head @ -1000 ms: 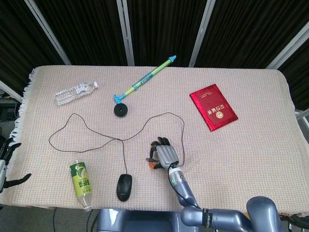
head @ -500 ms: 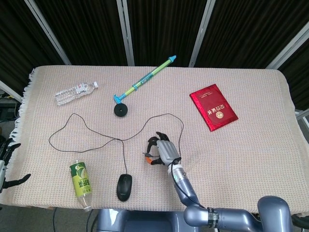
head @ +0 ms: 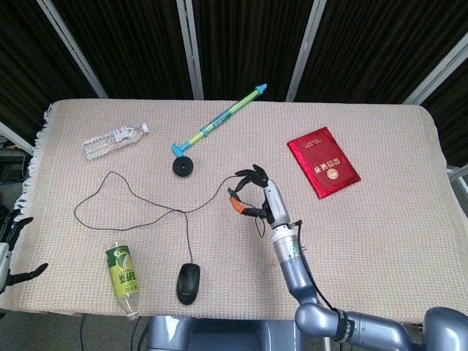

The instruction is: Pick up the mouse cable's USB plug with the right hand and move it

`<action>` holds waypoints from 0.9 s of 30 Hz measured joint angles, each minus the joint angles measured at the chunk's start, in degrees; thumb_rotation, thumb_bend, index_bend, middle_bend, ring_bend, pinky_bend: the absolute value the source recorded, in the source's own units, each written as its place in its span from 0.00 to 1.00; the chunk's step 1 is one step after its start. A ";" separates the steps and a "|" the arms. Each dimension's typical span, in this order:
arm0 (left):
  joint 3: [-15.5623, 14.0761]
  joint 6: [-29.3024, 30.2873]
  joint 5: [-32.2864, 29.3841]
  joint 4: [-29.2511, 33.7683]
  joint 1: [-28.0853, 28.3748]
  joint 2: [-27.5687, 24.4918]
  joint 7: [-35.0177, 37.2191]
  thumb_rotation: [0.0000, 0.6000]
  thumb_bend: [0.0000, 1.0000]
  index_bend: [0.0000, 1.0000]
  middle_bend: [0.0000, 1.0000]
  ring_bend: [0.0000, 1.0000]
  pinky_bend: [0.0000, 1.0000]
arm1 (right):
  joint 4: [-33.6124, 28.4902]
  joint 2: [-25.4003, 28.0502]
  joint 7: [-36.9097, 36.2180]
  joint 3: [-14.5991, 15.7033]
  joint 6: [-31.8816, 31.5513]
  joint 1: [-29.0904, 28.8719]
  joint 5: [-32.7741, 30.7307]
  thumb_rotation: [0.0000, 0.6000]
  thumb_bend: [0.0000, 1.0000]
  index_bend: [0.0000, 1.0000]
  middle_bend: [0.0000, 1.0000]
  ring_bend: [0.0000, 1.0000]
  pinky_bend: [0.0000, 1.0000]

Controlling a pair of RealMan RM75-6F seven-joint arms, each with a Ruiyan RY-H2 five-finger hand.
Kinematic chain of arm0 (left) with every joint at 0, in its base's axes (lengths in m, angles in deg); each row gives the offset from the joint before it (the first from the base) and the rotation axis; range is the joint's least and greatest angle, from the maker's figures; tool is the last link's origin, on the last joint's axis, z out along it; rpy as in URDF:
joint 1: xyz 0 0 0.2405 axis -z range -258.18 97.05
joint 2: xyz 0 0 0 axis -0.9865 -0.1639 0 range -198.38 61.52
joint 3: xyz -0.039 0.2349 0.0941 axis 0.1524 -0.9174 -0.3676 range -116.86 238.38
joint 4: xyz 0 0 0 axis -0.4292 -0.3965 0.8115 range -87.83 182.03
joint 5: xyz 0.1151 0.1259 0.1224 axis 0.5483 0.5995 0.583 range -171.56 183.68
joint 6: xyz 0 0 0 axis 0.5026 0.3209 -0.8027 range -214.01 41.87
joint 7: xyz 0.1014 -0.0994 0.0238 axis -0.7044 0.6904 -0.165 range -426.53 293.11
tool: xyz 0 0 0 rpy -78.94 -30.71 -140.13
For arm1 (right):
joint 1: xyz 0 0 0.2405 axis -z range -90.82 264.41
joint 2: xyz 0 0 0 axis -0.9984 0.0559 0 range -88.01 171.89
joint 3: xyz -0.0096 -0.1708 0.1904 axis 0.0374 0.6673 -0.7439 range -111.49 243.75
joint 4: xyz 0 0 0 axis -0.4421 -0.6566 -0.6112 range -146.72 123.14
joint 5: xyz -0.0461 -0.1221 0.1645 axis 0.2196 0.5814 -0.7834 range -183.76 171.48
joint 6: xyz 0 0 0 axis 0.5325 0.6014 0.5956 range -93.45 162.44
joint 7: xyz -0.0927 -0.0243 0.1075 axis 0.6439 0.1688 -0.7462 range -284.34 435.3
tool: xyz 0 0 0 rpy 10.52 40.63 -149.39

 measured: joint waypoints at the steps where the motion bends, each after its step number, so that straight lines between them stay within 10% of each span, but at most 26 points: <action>1: 0.01 0.01 -0.07 0.00 -0.01 0.05 -0.14 1.00 0.12 0.15 0.00 0.00 0.00 | 0.24 -0.41 -2.89 -0.23 -0.85 0.62 1.39 1.00 0.34 0.62 0.27 0.00 0.00; 27: -0.21 -1.46 -0.22 -0.05 0.57 -0.13 0.83 1.00 0.12 0.15 0.00 0.00 0.00 | 14.84 -10.71 -28.68 7.01 -13.50 9.87 14.49 1.00 0.34 0.62 0.27 0.00 0.00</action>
